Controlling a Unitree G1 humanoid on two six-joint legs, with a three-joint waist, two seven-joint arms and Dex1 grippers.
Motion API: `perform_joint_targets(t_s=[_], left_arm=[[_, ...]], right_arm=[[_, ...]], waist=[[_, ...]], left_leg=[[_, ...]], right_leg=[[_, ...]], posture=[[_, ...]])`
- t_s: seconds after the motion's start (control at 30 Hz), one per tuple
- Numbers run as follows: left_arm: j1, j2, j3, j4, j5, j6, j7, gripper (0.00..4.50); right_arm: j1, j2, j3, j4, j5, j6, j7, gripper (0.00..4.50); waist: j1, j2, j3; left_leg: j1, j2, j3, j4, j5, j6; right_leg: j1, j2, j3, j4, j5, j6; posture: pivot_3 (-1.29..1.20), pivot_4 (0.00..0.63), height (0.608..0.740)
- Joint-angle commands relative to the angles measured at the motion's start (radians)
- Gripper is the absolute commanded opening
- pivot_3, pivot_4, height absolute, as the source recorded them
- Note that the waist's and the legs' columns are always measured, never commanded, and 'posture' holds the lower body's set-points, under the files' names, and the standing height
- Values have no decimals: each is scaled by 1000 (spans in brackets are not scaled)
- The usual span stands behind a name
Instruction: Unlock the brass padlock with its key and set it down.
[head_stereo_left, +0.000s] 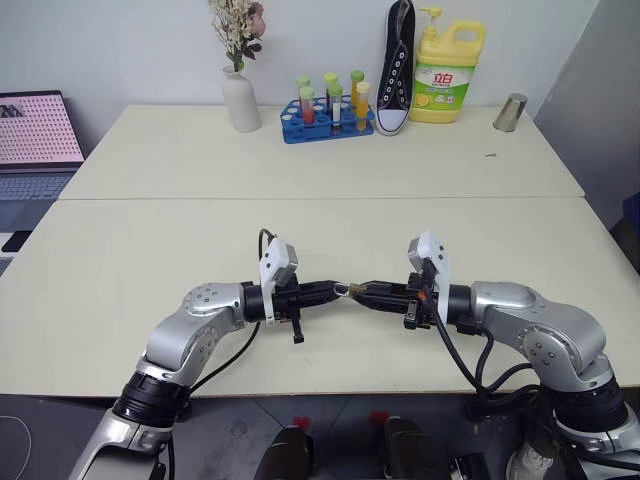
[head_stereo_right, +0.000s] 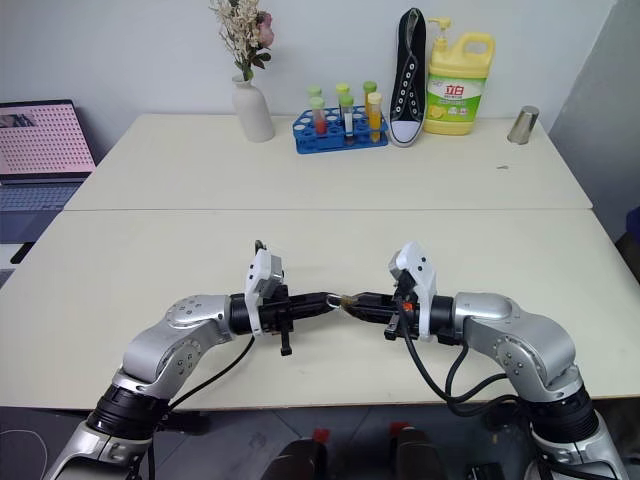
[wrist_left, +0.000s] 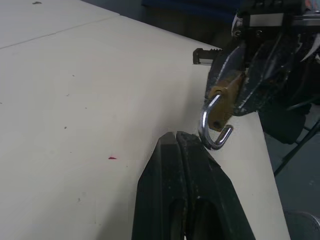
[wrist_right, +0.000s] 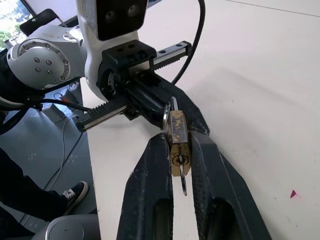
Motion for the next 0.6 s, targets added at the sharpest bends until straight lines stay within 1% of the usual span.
perform_joint_targets(t_s=[0.03, 0.33, 0.47, 0.6], left_arm=[[4, -1, 38, -47, -2, 0, -2, 0], [24, 35, 60, -111, -39, 79, -51, 0], [24, 42, 92, -153, -109, 164, -57, 0], [11, 17, 121, -159, -139, 207, -17, 0]], right_arm=[[-6, -4, -6, -28, -1, -27, 13, 140], [-2, -10, 6, -16, -18, -41, 21, 140], [-1, -14, 12, -8, -31, -47, 30, 140], [0, -13, 15, -6, -35, -49, 36, 140]], waist=[[0, 0, 0], [1, 0, 0], [2, 0, 0], [2, 0, 0]], left_leg=[[0, 0, 0, 0, 0, 0], [0, 0, 0, 0, 0, 0], [0, 0, 0, 0, 0, 0], [0, 0, 0, 0, 0, 0]], right_leg=[[0, 0, 0, 0, 0, 0], [0, 0, 0, 0, 0, 0], [0, 0, 0, 0, 0, 0], [0, 0, 1, 0, 0, 0]], posture=[[0, 150, 740], [0, 150, 740], [0, 150, 740], [0, 150, 740]])
